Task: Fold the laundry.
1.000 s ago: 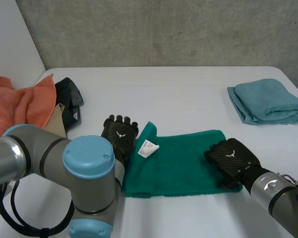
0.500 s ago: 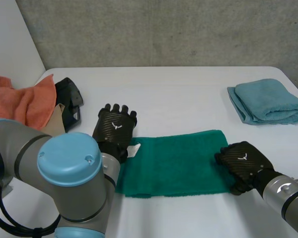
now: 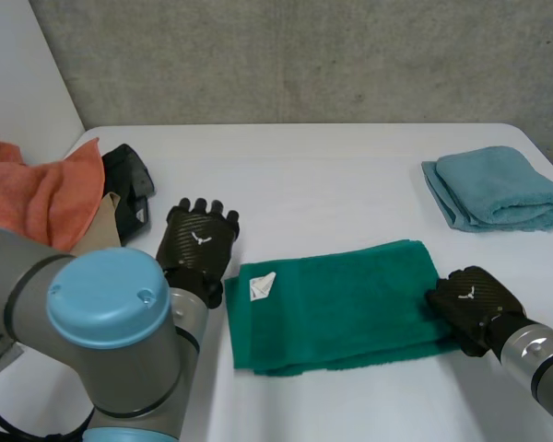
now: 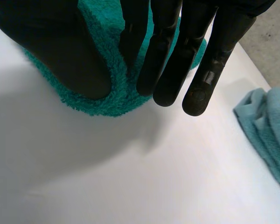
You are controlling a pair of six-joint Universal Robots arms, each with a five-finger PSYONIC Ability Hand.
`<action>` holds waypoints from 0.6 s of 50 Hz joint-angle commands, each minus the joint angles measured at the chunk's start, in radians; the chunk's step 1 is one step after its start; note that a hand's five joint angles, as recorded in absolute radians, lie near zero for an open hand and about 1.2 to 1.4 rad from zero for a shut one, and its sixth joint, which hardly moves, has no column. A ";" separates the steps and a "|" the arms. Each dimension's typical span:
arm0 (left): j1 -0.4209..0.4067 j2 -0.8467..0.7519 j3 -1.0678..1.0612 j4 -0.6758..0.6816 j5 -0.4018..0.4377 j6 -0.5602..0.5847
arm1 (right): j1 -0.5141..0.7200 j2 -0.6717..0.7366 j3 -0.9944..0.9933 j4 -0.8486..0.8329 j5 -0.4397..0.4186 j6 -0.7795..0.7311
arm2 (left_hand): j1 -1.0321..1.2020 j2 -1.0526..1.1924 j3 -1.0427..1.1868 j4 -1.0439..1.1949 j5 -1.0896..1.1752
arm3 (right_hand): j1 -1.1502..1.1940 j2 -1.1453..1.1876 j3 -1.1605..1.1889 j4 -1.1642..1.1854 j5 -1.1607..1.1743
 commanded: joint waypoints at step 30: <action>0.073 0.162 -0.009 0.010 0.015 -0.017 | 0.606 0.006 -0.373 0.046 -0.081 0.284 | -0.025 -0.028 -0.036 -0.030 -0.049 | -0.765 -1.000 -1.006 -1.013 -0.978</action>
